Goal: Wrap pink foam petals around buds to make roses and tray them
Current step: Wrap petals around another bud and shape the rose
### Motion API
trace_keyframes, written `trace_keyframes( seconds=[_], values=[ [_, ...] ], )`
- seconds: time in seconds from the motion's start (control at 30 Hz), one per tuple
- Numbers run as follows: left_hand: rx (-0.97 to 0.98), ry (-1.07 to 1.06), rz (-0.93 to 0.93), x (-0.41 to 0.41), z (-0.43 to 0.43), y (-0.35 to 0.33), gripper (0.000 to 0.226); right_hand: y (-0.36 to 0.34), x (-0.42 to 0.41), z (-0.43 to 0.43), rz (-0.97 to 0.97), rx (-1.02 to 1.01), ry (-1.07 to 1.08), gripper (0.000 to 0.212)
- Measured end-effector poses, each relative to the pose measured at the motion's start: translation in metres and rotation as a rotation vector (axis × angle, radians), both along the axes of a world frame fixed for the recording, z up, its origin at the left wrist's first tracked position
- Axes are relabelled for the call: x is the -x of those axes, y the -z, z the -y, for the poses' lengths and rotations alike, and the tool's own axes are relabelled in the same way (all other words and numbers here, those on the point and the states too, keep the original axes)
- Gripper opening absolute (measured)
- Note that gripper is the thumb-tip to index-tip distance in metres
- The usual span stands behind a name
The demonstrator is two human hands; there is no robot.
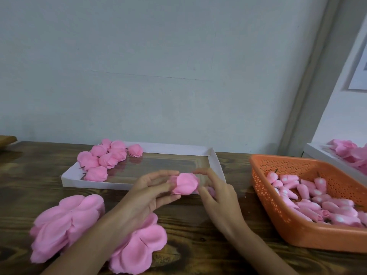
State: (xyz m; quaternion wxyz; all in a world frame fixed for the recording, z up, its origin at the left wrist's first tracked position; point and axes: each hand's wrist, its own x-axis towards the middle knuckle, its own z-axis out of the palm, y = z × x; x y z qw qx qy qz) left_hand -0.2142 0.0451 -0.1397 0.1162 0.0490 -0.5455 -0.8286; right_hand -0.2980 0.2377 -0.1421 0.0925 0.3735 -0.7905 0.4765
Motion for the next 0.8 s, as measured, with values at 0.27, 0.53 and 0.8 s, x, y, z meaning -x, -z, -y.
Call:
trace_keyframes(
  seconds=[0.27, 0.53, 0.8],
  values=[
    [0.519, -0.030, 0.009, -0.002, -0.004, 0.003, 0.049, -0.002, -0.008, 0.002, -0.091, -0.111, -0.077, 0.023],
    [0.574, -0.094, -0.042, -0.003, -0.003, 0.000, 0.048, -0.007, -0.008, 0.000, -0.103, -0.052, 0.079, 0.011],
    [0.576, -0.306, -0.097, -0.002, 0.008, 0.004, 0.038, -0.009, -0.002, -0.005, -0.248, -0.667, 0.183, 0.036]
  ],
)
